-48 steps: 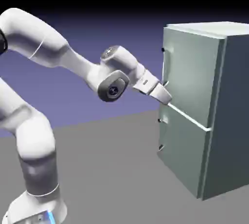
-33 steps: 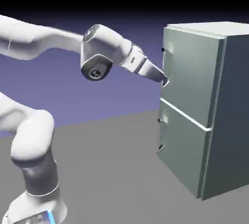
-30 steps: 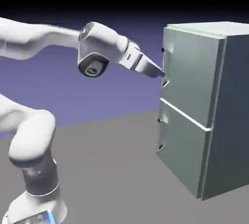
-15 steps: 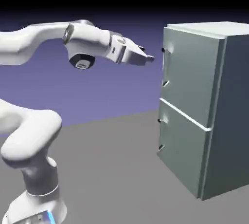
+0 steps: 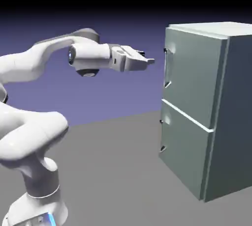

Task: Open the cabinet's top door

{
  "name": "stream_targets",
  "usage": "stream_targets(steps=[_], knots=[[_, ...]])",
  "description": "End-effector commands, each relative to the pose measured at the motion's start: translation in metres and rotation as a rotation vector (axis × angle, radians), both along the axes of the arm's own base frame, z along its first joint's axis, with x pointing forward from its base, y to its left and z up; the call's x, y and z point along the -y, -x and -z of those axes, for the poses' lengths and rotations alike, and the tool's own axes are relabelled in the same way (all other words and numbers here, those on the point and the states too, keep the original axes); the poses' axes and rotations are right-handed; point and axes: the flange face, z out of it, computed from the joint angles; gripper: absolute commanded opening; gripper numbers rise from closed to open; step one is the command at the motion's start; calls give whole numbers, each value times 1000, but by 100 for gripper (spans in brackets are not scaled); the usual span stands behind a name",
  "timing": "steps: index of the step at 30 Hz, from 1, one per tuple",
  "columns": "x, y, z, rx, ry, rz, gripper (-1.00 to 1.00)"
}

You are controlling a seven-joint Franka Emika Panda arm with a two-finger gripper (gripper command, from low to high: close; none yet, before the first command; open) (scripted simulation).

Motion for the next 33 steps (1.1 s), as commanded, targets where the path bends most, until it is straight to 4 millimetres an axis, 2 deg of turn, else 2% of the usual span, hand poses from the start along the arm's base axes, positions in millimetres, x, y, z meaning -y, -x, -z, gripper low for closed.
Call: stream_targets(steps=[1,8,9,14,15,16,25,33], knots=[[-2,-4,6,10,8,0,0],[-3,-31,50,68,62,3,0],[-3,-31,50,68,62,3,0],[0,-81,50,68,62,3,0],[0,-81,50,68,62,3,-100],[0,-81,50,68,62,3,-100],[42,-17,50,75,53,-256,-100],[85,24,50,81,46,-458,-100]])
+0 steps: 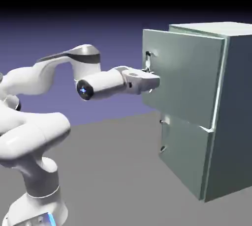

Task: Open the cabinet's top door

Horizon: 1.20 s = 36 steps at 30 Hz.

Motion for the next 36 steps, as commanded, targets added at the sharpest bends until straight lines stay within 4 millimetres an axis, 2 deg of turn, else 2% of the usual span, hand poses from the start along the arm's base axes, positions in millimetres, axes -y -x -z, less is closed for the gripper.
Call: stream_targets(steps=[1,9,19,28,36], knots=[[5,4,0,0,0,-22,-100],[47,30,0,0,0,-186,-100],[104,52,0,0,0,-394,-100],[158,61,0,0,0,-579,-100],[210,61,0,0,0,-754,-100]])
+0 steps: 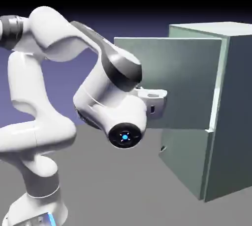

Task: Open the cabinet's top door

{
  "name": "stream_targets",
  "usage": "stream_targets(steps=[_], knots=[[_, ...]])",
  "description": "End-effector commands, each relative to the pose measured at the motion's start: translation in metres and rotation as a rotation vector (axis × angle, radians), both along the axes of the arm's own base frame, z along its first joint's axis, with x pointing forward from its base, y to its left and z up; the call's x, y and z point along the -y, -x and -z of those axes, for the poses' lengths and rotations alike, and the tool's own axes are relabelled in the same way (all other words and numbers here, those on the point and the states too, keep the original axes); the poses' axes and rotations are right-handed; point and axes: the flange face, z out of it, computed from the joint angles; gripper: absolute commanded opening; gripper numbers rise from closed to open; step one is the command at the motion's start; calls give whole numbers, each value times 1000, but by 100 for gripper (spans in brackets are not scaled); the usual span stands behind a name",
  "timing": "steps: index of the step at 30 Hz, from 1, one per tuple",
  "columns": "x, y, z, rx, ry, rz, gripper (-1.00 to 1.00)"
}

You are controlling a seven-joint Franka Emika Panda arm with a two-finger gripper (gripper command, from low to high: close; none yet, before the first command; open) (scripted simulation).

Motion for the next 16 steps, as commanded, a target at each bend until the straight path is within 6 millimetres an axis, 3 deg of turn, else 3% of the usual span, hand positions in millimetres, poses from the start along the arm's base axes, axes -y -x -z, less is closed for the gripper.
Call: stream_targets(steps=[1,15,16], knots=[[7,-1,0,0,0,-22,-100],[101,-28,0,0,0,-353,-100],[101,-28,0,0,0,-353,100]])
